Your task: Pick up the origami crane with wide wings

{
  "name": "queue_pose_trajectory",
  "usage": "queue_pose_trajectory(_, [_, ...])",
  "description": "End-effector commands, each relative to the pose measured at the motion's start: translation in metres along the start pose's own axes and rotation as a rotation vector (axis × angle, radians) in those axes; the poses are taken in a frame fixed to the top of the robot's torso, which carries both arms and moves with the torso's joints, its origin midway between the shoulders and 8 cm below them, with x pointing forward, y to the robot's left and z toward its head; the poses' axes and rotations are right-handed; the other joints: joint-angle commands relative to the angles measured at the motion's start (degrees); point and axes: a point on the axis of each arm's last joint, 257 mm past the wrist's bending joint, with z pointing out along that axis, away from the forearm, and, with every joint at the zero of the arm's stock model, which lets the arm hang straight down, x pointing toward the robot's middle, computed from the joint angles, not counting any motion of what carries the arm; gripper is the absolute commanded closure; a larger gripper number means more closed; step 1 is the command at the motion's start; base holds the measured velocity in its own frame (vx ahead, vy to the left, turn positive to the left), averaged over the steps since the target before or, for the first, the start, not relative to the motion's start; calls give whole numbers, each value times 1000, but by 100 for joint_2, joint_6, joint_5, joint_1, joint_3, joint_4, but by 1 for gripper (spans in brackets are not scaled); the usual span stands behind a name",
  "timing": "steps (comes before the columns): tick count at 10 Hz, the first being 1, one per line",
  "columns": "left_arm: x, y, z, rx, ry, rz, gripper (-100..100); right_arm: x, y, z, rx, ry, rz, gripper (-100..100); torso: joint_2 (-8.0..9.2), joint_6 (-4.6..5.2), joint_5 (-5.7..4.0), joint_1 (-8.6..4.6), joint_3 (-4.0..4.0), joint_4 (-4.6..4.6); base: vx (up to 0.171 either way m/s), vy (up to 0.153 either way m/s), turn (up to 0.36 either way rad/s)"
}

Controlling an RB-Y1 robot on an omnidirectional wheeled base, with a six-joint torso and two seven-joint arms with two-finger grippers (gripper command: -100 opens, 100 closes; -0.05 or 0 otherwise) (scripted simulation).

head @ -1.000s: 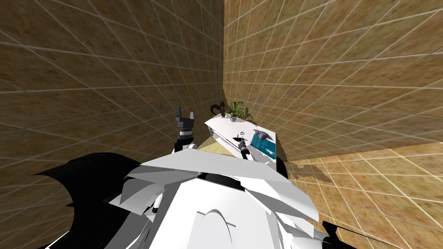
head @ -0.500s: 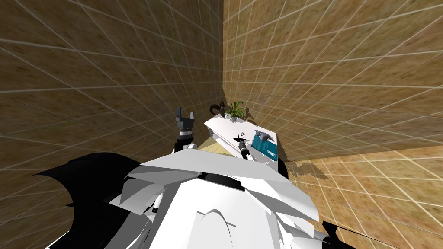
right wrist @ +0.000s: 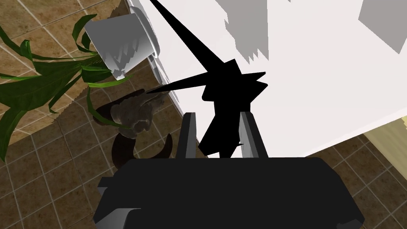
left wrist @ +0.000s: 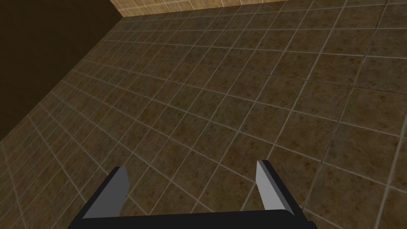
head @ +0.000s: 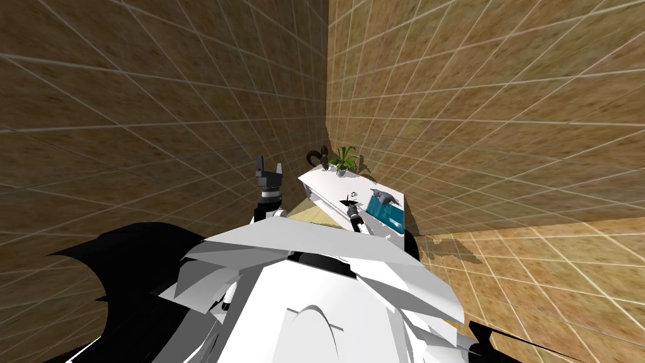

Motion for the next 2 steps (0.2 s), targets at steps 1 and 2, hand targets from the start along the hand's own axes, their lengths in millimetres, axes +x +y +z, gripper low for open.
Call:
queue_pose_trajectory(1, [0, 0, 0, 0, 0, 0, 0, 0, 0, 0, 0, 0, 0, 100, 0, 0, 0, 0, 0, 0, -70, -16, 19])
queue_pose_trajectory(2, [0, 0, 0, 0, 0, 0, 0, 0, 0, 0, -1, 3, 2, 0, -18, 2, 1, 4, -8, -1, -12, -3, -5])
